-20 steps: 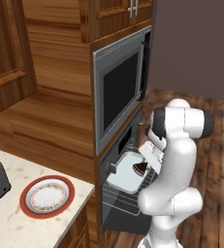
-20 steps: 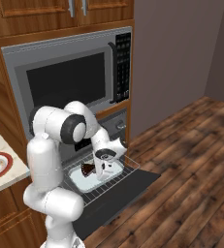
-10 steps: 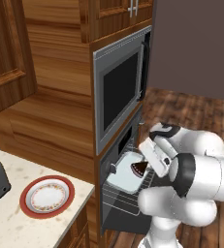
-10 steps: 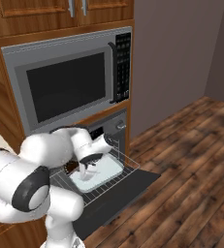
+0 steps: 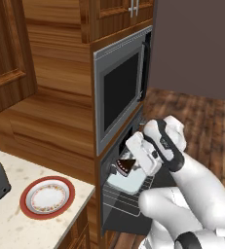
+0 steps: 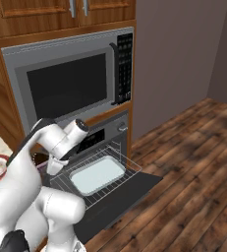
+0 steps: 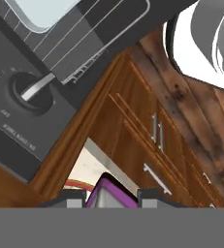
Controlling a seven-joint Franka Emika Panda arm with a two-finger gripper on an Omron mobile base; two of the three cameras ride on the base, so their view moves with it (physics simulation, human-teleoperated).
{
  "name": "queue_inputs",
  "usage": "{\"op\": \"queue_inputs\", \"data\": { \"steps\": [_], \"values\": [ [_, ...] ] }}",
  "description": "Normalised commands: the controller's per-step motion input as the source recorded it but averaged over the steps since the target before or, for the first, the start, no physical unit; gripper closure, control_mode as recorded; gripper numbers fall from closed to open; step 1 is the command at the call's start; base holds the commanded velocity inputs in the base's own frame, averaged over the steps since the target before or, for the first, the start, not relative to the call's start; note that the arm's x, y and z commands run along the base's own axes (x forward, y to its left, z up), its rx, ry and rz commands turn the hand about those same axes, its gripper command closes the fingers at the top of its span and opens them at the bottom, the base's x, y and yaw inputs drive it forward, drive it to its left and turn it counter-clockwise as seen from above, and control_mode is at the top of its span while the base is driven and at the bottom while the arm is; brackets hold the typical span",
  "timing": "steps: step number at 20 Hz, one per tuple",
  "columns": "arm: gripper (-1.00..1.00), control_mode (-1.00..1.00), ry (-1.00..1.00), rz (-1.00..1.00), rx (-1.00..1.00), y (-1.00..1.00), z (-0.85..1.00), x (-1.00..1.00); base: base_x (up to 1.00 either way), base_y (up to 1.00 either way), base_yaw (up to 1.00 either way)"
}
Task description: Take the baked cake out of the oven and place it on the plate for cooling. Then close the oven door.
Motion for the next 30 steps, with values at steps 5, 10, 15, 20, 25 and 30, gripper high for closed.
{"op": "queue_inputs", "data": {
  "steps": [5,10,15,20,25,30],
  "values": [
    [1.00,-1.00,0.31,-0.09,0.03,0.98,1.00,-0.19,0.00,0.00,0.00],
    [1.00,-1.00,0.27,-0.12,-0.01,1.00,0.72,-0.17,0.00,0.00,0.00],
    [1.00,-1.00,0.19,-0.13,-0.08,1.00,0.20,-0.01,0.00,0.00,0.00],
    [1.00,-1.00,0.19,-0.10,-0.18,0.93,-0.29,0.23,0.00,0.00,0.00],
    [1.00,-1.00,0.17,-0.03,-0.24,0.53,-0.95,0.55,0.00,0.00,0.00],
    [1.00,-1.00,0.03,-0.10,-0.24,0.42,-0.26,0.25,0.00,0.00,0.00]
  ]
}}
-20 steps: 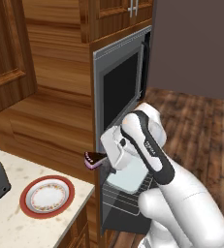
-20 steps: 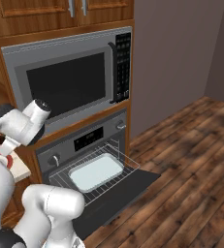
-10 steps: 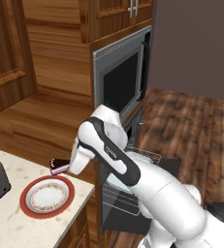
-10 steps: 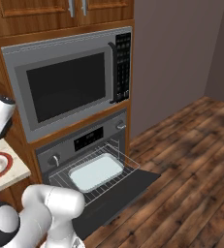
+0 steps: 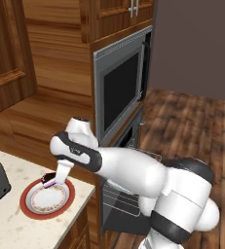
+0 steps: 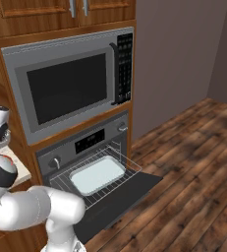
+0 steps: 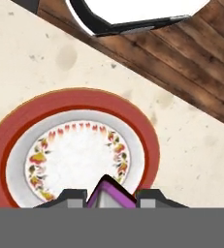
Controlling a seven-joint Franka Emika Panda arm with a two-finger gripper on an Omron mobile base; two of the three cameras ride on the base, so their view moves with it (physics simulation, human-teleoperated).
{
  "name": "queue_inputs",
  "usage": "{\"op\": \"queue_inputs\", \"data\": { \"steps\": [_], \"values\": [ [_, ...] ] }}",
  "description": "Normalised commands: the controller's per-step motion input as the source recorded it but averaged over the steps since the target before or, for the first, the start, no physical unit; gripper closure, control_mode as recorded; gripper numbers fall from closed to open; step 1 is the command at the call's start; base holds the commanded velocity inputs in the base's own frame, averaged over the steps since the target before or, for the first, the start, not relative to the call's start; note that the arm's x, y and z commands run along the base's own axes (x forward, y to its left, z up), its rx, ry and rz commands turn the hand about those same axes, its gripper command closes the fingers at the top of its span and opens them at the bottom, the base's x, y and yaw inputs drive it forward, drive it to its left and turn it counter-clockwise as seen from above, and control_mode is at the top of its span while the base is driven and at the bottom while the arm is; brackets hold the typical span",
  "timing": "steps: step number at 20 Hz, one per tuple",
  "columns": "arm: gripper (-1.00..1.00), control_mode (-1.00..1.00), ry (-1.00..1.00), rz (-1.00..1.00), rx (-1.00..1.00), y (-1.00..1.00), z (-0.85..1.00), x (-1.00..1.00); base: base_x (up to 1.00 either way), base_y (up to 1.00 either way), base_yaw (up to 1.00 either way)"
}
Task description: Take the baked cake out of the oven and place it on the plate for cooling. Then close the oven door.
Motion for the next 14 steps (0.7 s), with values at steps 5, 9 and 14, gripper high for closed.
{"op": "queue_inputs", "data": {
  "steps": [5,9,14],
  "values": [
    [1.00,-1.00,0.00,-0.11,-0.22,0.40,-0.20,0.10,0.00,0.00,0.00],
    [1.00,-1.00,-0.02,-0.14,-0.11,0.46,-0.39,0.11,0.00,0.00,0.00],
    [1.00,-1.00,-0.04,-0.18,0.00,0.22,-0.06,0.01,0.00,0.00,0.00]
  ]
}}
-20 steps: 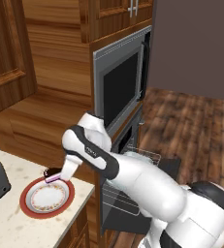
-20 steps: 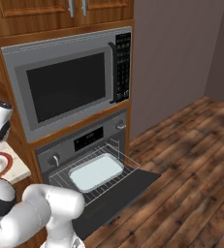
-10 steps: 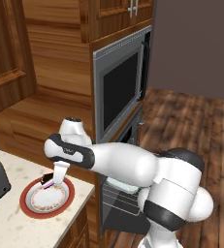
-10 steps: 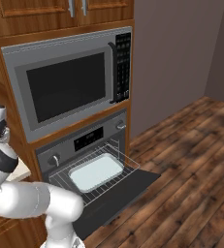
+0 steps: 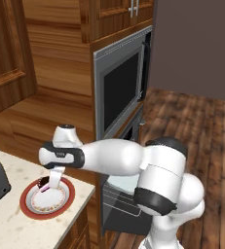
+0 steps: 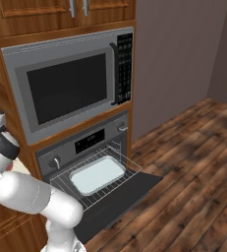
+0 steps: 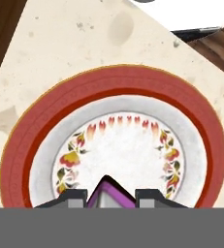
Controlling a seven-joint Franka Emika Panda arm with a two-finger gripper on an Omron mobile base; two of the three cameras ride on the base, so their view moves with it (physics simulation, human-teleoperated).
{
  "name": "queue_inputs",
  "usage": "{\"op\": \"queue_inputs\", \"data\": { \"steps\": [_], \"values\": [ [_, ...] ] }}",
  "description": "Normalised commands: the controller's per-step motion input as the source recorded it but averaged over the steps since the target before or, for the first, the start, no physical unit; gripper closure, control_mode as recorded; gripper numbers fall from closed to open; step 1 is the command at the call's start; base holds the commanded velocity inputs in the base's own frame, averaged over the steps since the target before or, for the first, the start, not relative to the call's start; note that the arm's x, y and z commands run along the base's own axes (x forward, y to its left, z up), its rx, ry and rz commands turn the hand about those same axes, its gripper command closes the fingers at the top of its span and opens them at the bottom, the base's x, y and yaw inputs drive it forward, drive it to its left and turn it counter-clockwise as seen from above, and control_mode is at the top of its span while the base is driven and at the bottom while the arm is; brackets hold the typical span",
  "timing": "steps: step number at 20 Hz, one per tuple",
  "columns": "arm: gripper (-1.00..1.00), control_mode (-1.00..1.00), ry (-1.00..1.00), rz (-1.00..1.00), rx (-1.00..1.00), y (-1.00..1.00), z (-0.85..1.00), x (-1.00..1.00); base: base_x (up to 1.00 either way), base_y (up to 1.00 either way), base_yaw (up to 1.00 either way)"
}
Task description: Take the baked cake out of the oven and place it on the plate for cooling. Then close the oven door.
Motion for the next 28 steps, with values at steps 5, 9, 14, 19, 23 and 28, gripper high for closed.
{"op": "queue_inputs", "data": {
  "steps": [5,9,14,19,23,28],
  "values": [
    [1.00,-1.00,-0.08,-0.20,-0.04,0.22,-0.02,0.00,0.00,0.00,0.00],
    [1.00,-1.00,-0.12,-0.20,-0.11,0.31,0.00,-0.07,0.00,0.00,0.00],
    [1.00,-1.00,-0.04,-0.20,-0.06,0.11,0.00,-0.17,0.00,0.00,0.00],
    [1.00,-1.00,0.00,-0.18,0.00,0.16,0.00,-0.13,0.00,0.00,0.00],
    [1.00,-1.00,0.00,-0.14,0.00,0.42,0.00,0.00,0.00,0.00,0.00],
    [1.00,-1.00,0.00,-0.13,0.00,0.53,-0.01,0.00,0.00,0.00,0.00]
  ]
}}
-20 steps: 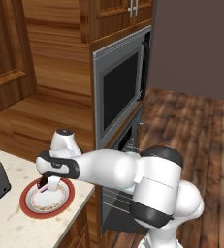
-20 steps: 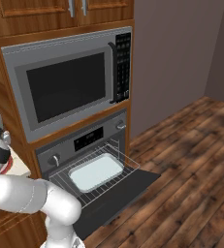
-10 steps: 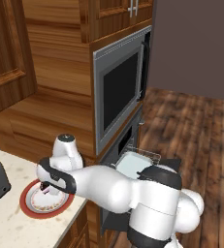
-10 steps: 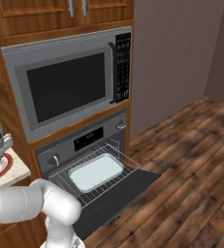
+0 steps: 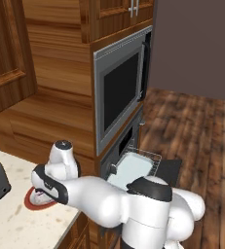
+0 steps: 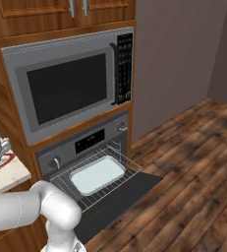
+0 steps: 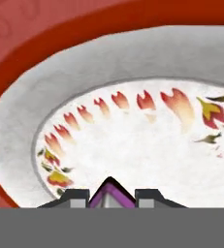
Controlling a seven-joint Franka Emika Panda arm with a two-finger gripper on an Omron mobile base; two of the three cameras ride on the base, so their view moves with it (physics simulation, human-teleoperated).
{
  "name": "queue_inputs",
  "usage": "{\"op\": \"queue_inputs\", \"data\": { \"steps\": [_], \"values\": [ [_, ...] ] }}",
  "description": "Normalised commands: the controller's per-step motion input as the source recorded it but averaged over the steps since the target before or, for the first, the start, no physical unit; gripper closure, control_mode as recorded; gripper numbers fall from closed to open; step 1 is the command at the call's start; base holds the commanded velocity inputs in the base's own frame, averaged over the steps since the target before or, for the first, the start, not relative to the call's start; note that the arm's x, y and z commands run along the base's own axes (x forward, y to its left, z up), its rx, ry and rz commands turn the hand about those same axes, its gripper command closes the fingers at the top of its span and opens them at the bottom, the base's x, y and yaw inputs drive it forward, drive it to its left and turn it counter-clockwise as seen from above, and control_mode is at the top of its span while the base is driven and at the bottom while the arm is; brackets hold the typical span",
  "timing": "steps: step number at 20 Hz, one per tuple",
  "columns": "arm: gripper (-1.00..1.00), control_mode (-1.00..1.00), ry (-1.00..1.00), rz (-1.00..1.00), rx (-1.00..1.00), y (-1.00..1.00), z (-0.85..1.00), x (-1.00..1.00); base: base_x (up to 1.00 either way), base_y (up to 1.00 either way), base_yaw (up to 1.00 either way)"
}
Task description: Take the baked cake out of the oven and place it on the plate for cooling. Then close the oven door.
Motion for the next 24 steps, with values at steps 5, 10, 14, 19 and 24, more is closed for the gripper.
{"op": "queue_inputs", "data": {
  "steps": [5,10,14,19,24],
  "values": [
    [-1.00,-1.00,0.00,-0.13,0.00,0.18,0.05,-0.01,0.00,0.00,0.00],
    [-1.00,-1.00,0.00,-0.14,-0.01,0.00,0.35,-0.22,0.00,0.00,0.00],
    [-1.00,-1.00,-0.06,-0.15,-0.03,0.00,0.46,-0.62,0.00,0.00,0.00],
    [-1.00,-1.00,-0.03,-0.18,0.00,0.00,0.70,-0.92,0.00,0.00,0.00],
    [-1.00,-1.00,0.00,-0.18,0.00,-0.22,1.00,-0.62,0.00,0.00,0.00]
  ]
}}
